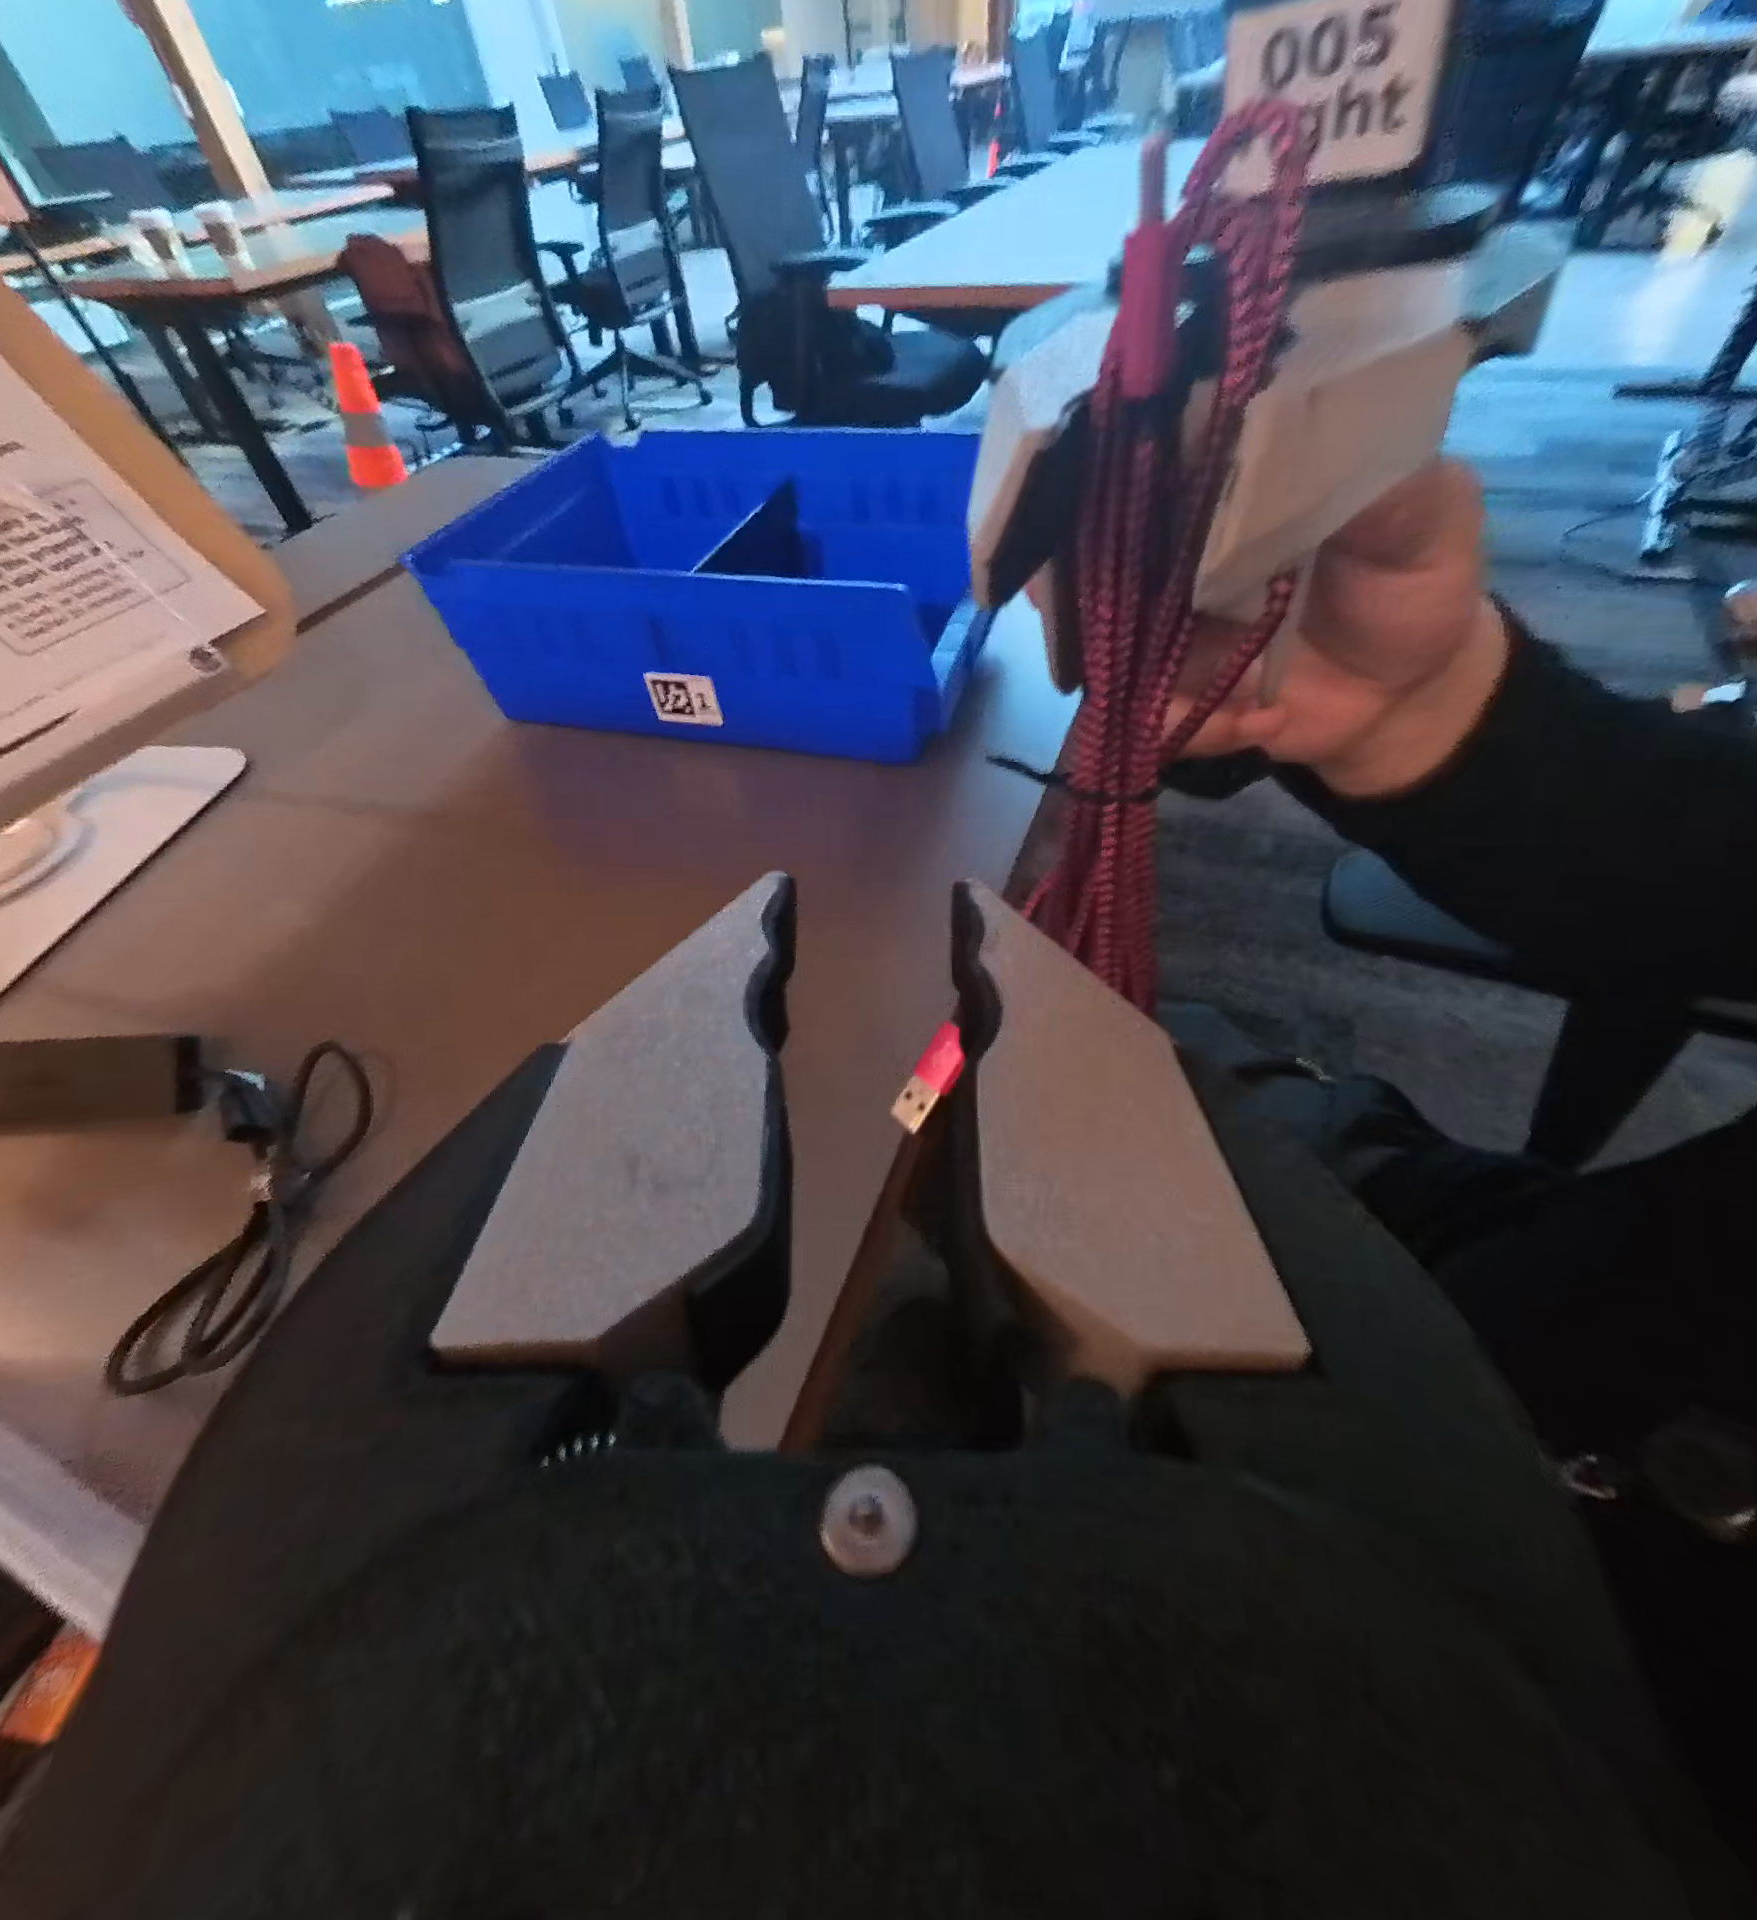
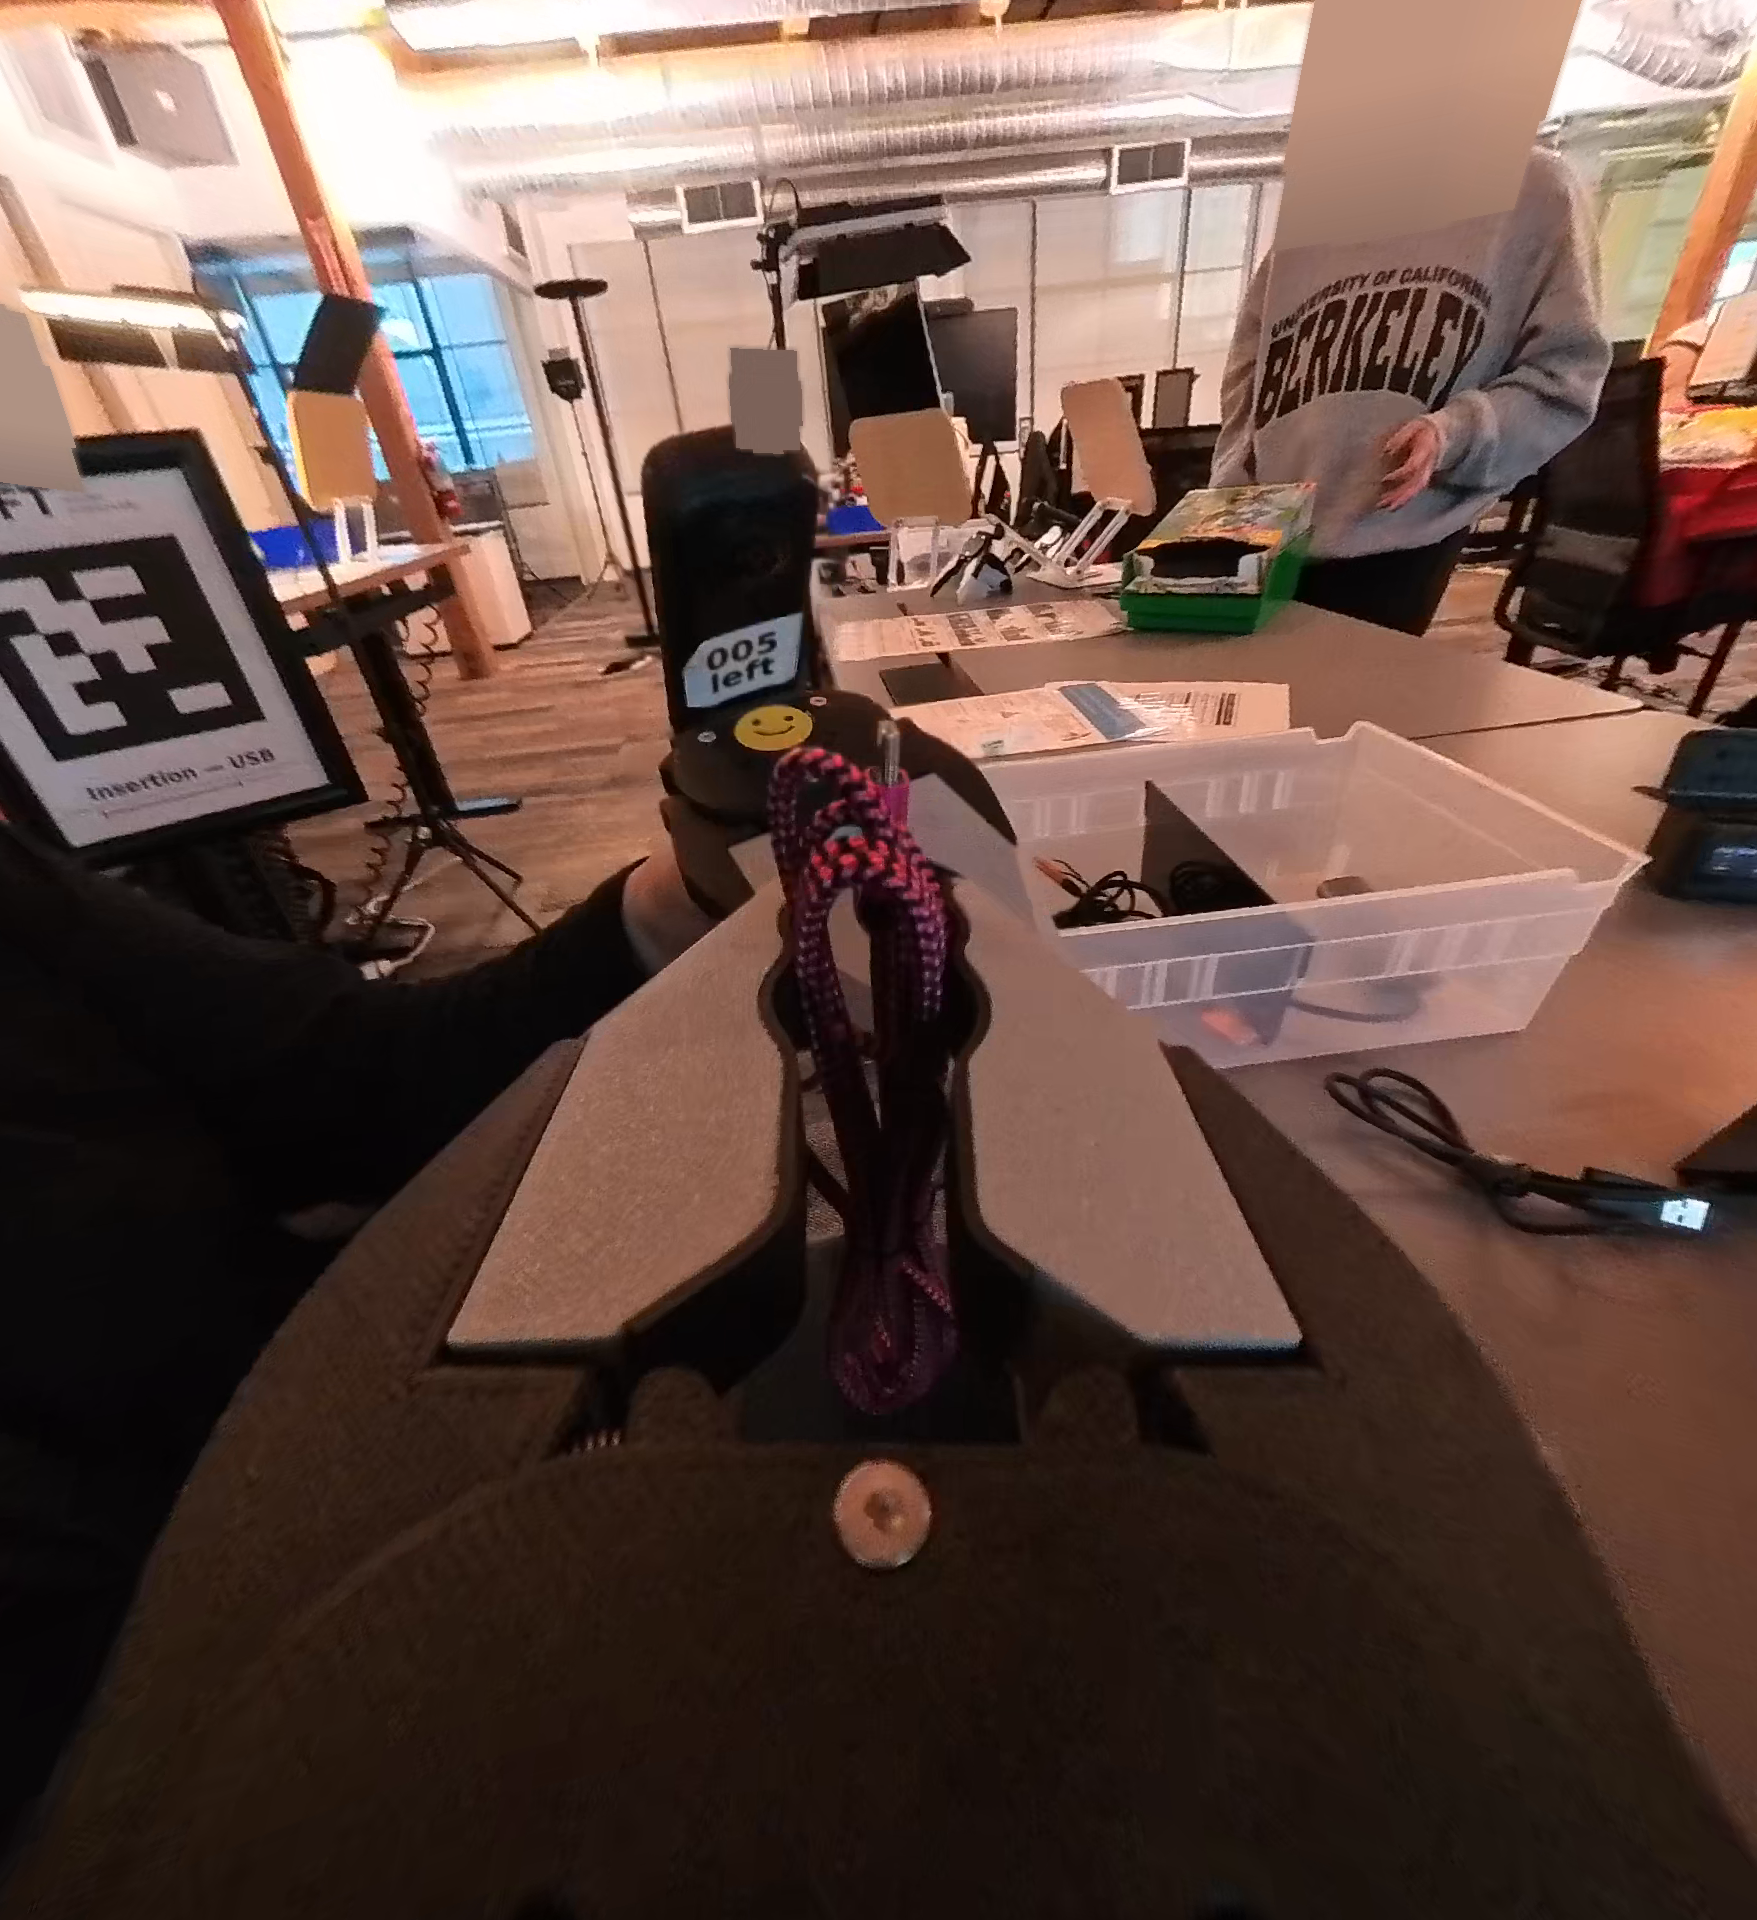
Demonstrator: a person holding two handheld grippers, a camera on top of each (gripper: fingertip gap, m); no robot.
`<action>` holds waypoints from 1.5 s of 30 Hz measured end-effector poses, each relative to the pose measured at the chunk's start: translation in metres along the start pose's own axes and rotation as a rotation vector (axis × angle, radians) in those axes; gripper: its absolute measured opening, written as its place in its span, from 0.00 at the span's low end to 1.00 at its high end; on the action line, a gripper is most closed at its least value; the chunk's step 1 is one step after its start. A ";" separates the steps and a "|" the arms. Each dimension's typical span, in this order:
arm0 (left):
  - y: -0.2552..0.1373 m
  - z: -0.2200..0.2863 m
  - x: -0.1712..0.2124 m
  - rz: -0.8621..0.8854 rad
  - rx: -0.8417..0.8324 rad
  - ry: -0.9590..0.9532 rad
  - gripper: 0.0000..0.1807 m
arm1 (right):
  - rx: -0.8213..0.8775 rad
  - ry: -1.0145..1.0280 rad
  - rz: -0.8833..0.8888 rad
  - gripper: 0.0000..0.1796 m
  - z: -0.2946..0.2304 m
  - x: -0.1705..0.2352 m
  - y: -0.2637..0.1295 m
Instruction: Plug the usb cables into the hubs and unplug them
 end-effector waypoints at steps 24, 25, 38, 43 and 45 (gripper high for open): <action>0.026 0.009 0.042 -0.226 -0.046 0.246 0.02 | 0.061 -0.090 0.053 0.12 -0.004 -0.025 -0.027; 0.021 0.001 0.038 -0.221 -0.099 0.260 0.01 | 0.112 -0.099 0.042 0.12 0.002 -0.025 -0.032; -0.013 -0.054 0.015 -0.095 -0.373 0.175 0.01 | 0.327 0.129 -0.137 0.16 0.065 0.021 -0.051; -0.019 -0.056 0.010 -0.070 -0.395 0.181 0.01 | 0.310 0.164 -0.147 0.18 0.067 0.027 -0.048; -0.020 -0.057 0.008 -0.063 -0.402 0.179 0.01 | 0.310 0.166 -0.159 0.18 0.067 0.029 -0.047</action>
Point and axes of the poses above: each gripper's, where its closed fingertips meet, y out along the fingers, x out of its underside, z = x × y across the jaws, the point moved 3 cm from there along -y, back along the fingers, and after that the axes turned 8 degrees about -x, right-handed, at the moved point
